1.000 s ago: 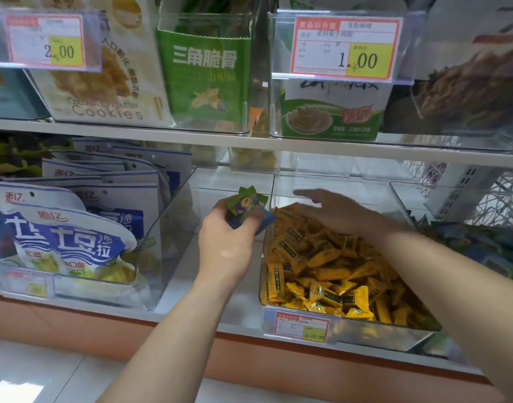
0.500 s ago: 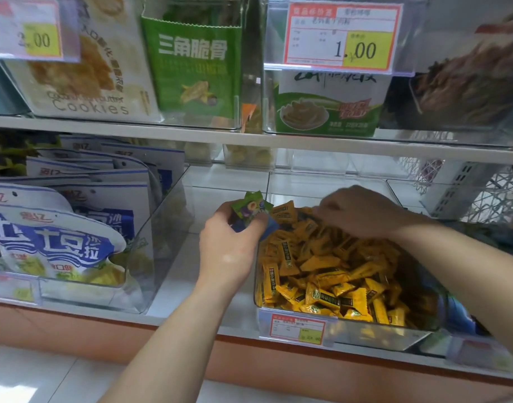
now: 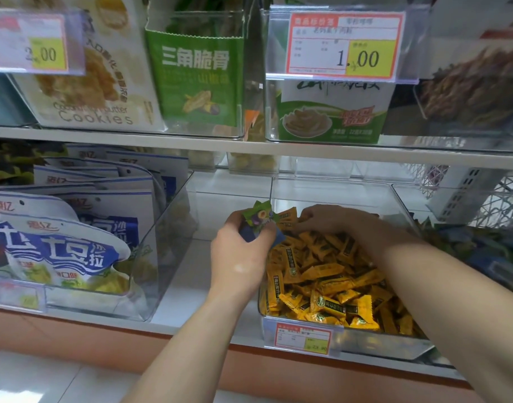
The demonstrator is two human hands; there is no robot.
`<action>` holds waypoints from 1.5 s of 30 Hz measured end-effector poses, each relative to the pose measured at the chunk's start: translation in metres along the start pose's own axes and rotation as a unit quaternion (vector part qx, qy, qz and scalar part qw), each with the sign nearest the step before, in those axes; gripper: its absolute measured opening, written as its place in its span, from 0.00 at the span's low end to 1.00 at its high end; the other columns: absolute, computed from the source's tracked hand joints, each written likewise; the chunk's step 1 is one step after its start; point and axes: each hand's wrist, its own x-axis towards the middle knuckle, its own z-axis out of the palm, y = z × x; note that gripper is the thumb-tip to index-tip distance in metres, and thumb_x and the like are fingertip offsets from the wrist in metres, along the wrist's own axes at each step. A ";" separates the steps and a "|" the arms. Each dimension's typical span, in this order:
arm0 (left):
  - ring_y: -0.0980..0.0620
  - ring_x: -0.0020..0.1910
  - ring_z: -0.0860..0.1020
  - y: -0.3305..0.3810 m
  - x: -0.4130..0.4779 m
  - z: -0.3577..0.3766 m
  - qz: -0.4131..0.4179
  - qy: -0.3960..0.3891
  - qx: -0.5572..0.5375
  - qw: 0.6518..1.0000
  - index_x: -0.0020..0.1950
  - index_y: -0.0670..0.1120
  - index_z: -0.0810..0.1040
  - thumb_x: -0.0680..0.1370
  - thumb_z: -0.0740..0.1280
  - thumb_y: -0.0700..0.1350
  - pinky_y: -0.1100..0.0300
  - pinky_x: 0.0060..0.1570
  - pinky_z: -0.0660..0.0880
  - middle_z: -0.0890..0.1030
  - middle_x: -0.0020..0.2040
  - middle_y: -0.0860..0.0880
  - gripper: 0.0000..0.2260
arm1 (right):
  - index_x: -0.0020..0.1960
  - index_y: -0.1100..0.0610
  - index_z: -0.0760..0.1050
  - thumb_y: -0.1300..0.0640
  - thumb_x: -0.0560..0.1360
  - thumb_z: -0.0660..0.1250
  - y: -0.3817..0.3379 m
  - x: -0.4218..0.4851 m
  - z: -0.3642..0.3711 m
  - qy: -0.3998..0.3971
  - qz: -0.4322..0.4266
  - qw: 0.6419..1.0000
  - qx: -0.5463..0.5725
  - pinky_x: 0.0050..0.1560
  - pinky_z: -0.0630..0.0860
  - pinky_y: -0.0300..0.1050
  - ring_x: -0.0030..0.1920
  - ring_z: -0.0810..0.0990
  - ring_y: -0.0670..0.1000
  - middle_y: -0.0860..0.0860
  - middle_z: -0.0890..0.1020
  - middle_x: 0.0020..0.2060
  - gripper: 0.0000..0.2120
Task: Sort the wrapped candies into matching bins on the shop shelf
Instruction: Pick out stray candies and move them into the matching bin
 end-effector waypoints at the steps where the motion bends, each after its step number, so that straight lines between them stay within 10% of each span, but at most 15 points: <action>1: 0.62 0.44 0.78 0.000 0.000 0.001 0.003 0.000 0.004 1.000 0.50 0.54 0.78 0.75 0.72 0.49 0.63 0.41 0.74 0.82 0.43 0.58 0.06 | 0.54 0.48 0.75 0.37 0.75 0.67 0.001 0.000 0.000 -0.005 -0.017 1.000 0.020 0.53 0.70 0.47 0.54 0.76 0.52 0.50 0.78 0.55 0.16; 8: 0.58 0.47 0.79 0.000 0.000 0.002 0.009 -0.001 0.005 1.000 0.54 0.51 0.78 0.76 0.71 0.50 0.63 0.43 0.74 0.82 0.46 0.56 0.08 | 0.47 0.52 0.80 0.52 0.72 0.76 0.002 -0.017 -0.014 -0.002 -0.112 0.988 0.107 0.52 0.80 0.54 0.49 0.83 0.56 0.52 0.84 0.45 0.08; 15: 0.57 0.47 0.79 0.001 -0.001 -0.001 0.010 -0.006 -0.001 1.000 0.52 0.53 0.78 0.76 0.72 0.49 0.62 0.44 0.75 0.82 0.46 0.56 0.07 | 0.51 0.42 0.78 0.42 0.71 0.75 0.005 -0.089 -0.031 0.030 -0.172 0.984 -0.031 0.45 0.77 0.46 0.42 0.80 0.44 0.43 0.82 0.43 0.12; 23: 0.68 0.43 0.77 0.001 -0.001 -0.007 0.017 -0.011 0.007 1.000 0.45 0.57 0.77 0.74 0.73 0.49 0.74 0.36 0.70 0.81 0.42 0.60 0.06 | 0.78 0.40 0.57 0.28 0.71 0.66 0.042 -0.159 -0.031 -0.030 -0.147 0.970 -0.193 0.74 0.59 0.39 0.74 0.60 0.42 0.37 0.61 0.73 0.41; 29: 0.68 0.44 0.77 0.003 -0.001 -0.006 0.020 -0.018 0.014 1.000 0.45 0.57 0.76 0.75 0.72 0.49 0.74 0.36 0.69 0.81 0.43 0.59 0.06 | 0.62 0.33 0.73 0.25 0.67 0.64 0.030 -0.143 -0.045 0.117 -0.149 0.982 0.017 0.59 0.69 0.37 0.62 0.73 0.37 0.33 0.74 0.61 0.26; 32: 0.63 0.46 0.77 0.003 -0.002 -0.005 0.022 -0.016 0.012 1.000 0.46 0.57 0.76 0.75 0.72 0.49 0.67 0.41 0.71 0.81 0.44 0.59 0.06 | 0.70 0.40 0.70 0.35 0.74 0.67 0.007 -0.123 -0.038 0.040 -0.145 0.988 -0.039 0.64 0.70 0.45 0.63 0.73 0.44 0.39 0.75 0.63 0.27; 37: 0.63 0.46 0.78 0.001 0.000 -0.006 0.025 -0.016 0.008 1.000 0.45 0.57 0.77 0.75 0.72 0.49 0.64 0.42 0.73 0.81 0.43 0.58 0.05 | 0.48 0.41 0.75 0.44 0.72 0.75 -0.004 -0.108 -0.031 0.053 -0.195 0.978 -0.057 0.49 0.75 0.45 0.49 0.78 0.42 0.40 0.79 0.48 0.11; 41: 0.64 0.46 0.78 0.000 0.001 -0.006 0.027 -0.020 0.006 0.999 0.47 0.56 0.77 0.75 0.72 0.49 0.64 0.43 0.74 0.81 0.43 0.59 0.05 | 0.49 0.43 0.74 0.51 0.73 0.75 0.013 -0.082 -0.050 0.176 -0.165 0.968 0.068 0.50 0.78 0.48 0.47 0.83 0.48 0.45 0.83 0.51 0.11; 45: 0.61 0.47 0.78 0.000 0.001 -0.006 0.024 -0.022 0.003 0.999 0.48 0.55 0.77 0.75 0.72 0.49 0.60 0.46 0.75 0.81 0.44 0.58 0.05 | 0.58 0.54 0.75 0.52 0.78 0.70 0.026 -0.042 -0.045 0.119 -0.065 0.989 0.054 0.48 0.72 0.47 0.54 0.78 0.54 0.53 0.79 0.57 0.11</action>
